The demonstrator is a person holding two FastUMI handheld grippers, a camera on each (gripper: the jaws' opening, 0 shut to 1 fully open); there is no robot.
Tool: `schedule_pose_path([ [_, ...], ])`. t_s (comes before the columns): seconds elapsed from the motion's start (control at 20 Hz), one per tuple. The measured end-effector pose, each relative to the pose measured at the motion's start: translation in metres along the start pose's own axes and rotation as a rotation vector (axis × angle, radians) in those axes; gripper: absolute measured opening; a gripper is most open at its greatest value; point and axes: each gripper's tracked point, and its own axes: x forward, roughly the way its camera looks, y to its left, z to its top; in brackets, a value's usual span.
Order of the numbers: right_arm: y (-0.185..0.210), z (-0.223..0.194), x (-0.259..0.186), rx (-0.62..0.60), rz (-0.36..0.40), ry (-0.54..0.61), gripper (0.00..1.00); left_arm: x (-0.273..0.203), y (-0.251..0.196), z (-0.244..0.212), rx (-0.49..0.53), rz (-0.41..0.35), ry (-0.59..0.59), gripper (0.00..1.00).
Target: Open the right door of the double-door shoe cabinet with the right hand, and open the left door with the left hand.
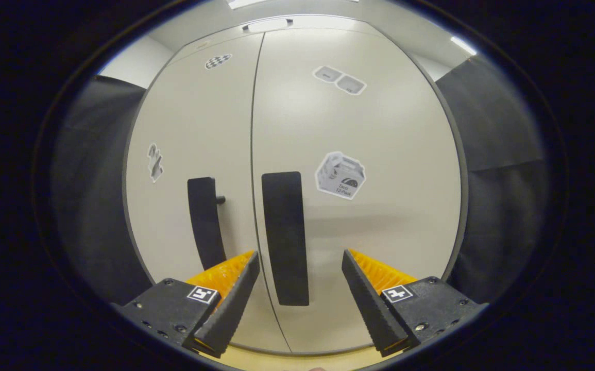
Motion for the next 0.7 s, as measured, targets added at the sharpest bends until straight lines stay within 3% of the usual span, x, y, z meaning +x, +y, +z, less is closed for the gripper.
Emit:
schedule_pose_path([
  [0.1, -0.001, -0.002, 0.001, -0.013, -0.019, 0.005, 1.00, 0.001, 0.002, 0.000, -0.005, 0.004, 0.000, 0.95],
  [0.3, -0.010, -0.003, 0.005, -0.028, -0.062, -0.010, 0.91, 0.006, 0.003, -0.002, -0.016, -0.003, 0.004, 0.95],
  [0.35, -0.010, -0.001, 0.005, -0.024, -0.061, -0.019, 0.81, 0.006, 0.004, -0.002, -0.016, -0.005, 0.003, 0.95],
  [0.5, -0.005, -0.002, 0.005, -0.031, -0.041, 0.000, 0.73, 0.007, 0.002, -0.001, -0.016, -0.011, 0.000, 0.95],
  [0.6, 0.003, -0.001, 0.004, -0.051, -0.028, -0.002, 0.59, 0.008, 0.002, -0.002, -0.020, -0.017, 0.002, 0.95],
  [0.7, 0.005, -0.002, 0.004, -0.074, -0.041, -0.004, 0.37, 0.008, 0.002, -0.003, -0.019, -0.018, 0.001, 0.95],
])
